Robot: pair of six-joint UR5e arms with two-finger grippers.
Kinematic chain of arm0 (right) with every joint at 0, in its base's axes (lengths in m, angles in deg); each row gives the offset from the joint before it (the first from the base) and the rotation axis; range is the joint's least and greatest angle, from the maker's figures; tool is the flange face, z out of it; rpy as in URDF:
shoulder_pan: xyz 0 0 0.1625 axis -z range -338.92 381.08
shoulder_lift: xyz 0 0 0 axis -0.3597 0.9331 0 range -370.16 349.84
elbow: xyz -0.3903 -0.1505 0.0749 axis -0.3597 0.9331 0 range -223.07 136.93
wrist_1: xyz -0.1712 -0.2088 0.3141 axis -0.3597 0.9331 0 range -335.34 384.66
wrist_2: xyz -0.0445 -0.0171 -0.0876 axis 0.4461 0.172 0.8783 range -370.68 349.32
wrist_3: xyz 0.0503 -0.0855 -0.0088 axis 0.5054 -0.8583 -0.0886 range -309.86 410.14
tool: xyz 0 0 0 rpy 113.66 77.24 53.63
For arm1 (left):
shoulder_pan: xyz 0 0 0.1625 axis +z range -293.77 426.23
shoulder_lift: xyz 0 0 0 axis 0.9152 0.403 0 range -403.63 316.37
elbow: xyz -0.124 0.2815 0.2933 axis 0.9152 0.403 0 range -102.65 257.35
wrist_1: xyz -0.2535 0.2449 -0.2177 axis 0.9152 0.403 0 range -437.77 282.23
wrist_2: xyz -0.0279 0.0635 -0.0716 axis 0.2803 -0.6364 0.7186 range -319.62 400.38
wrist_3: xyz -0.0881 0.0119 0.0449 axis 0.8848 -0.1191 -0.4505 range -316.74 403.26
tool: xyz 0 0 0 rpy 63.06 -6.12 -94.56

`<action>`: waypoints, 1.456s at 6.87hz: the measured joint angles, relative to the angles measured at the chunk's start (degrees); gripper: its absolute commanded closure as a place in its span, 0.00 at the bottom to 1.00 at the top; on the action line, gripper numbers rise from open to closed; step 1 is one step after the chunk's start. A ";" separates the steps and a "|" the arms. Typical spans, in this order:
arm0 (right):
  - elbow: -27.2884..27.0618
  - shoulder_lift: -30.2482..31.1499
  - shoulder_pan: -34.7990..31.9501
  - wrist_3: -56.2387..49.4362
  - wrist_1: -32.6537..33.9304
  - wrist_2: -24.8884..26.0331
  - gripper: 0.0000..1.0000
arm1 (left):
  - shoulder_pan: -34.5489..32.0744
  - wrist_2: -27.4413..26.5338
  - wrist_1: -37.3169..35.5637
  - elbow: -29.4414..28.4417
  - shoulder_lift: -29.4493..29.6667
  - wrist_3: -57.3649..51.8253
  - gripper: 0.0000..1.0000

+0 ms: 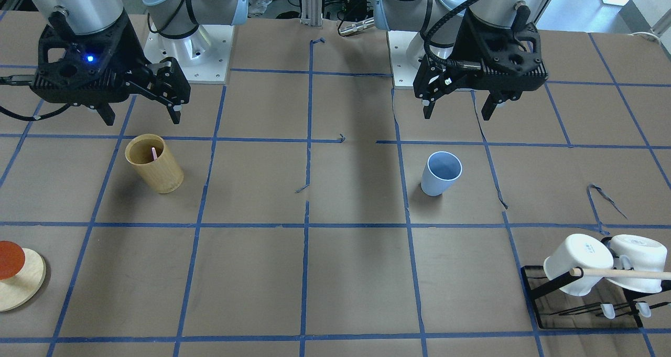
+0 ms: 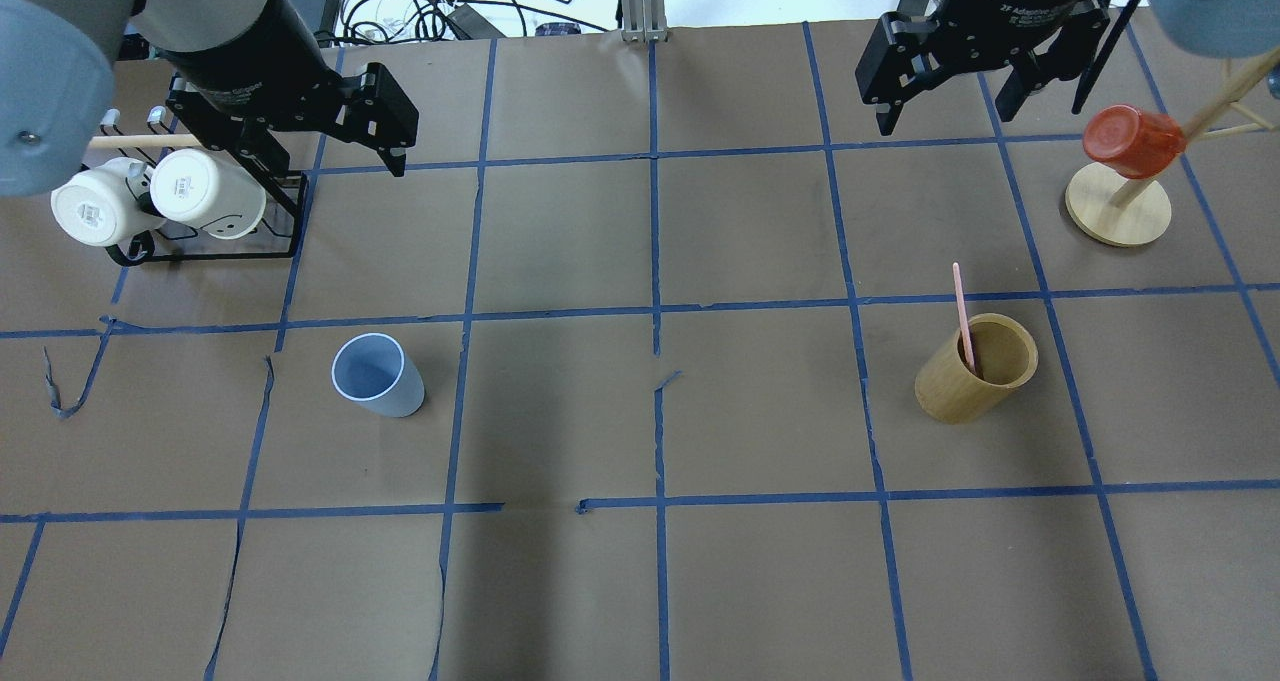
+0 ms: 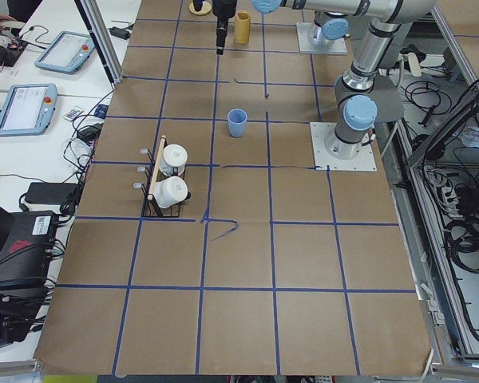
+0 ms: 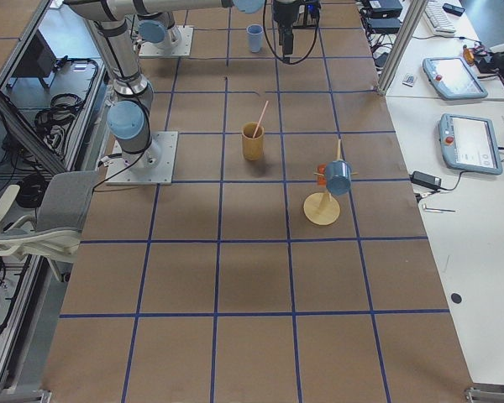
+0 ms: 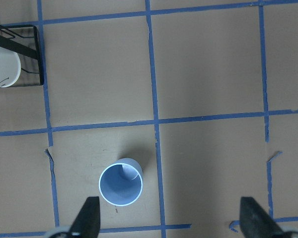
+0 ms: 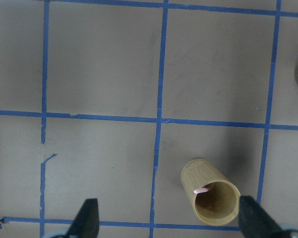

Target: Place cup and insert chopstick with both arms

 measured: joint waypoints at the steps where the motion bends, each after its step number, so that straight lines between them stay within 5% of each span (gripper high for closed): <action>1: 0.00 0.00 0.00 -0.01 -0.02 0.02 0.00 | 0.02 -0.01 0.00 -0.02 0.31 0.22 0.00; 10: 0.00 0.00 0.05 -0.01 0.14 -0.27 0.00 | -0.34 0.50 0.13 -0.47 2.06 0.07 0.00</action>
